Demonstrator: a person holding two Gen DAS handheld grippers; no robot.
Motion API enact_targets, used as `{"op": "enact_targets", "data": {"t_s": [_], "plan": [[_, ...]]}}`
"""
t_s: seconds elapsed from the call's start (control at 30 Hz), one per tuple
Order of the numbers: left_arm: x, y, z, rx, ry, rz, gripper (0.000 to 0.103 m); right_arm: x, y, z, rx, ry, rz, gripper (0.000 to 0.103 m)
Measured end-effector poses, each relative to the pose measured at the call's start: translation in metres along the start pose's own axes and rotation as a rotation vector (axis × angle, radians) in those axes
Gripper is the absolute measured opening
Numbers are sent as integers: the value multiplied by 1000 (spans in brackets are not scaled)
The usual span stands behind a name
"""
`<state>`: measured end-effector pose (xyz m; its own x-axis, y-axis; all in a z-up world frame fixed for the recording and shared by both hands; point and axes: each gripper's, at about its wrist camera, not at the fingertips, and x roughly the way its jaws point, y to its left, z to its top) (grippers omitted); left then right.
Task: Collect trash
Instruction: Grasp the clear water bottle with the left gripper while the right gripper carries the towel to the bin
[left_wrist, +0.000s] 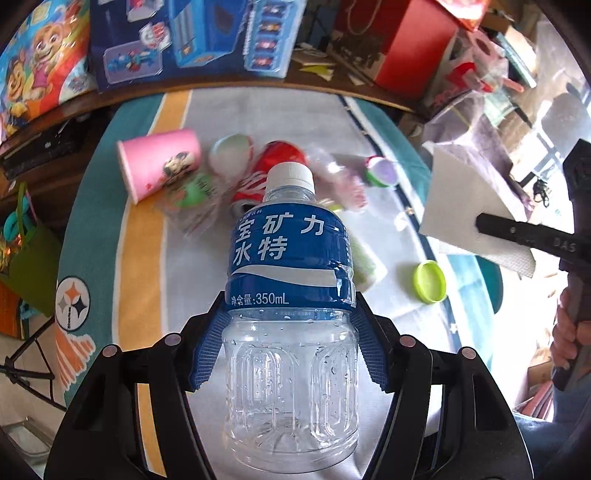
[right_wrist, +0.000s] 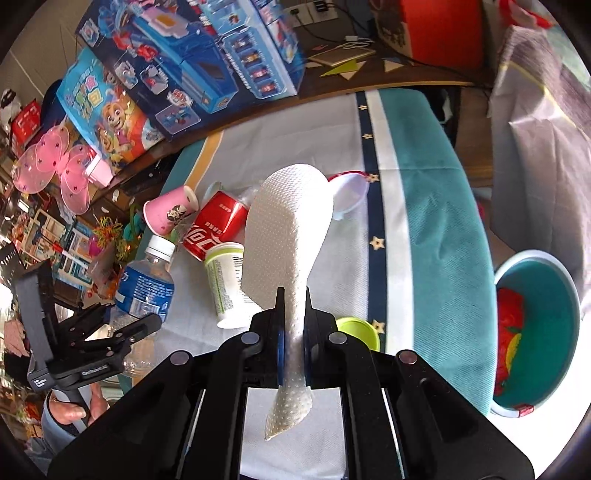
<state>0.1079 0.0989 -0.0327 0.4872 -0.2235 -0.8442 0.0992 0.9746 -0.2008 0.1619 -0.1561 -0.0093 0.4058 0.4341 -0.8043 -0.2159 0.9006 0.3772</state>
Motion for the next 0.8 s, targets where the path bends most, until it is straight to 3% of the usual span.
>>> {"op": "enact_targets", "data": {"t_s": [0.27, 0.8], "plan": [[3, -61, 18, 100, -14, -55, 66, -35, -49, -17, 89, -58, -25, 7], [39, -237, 41, 397, 29, -235, 66, -100, -186, -64, 336, -157, -151, 7]]}}
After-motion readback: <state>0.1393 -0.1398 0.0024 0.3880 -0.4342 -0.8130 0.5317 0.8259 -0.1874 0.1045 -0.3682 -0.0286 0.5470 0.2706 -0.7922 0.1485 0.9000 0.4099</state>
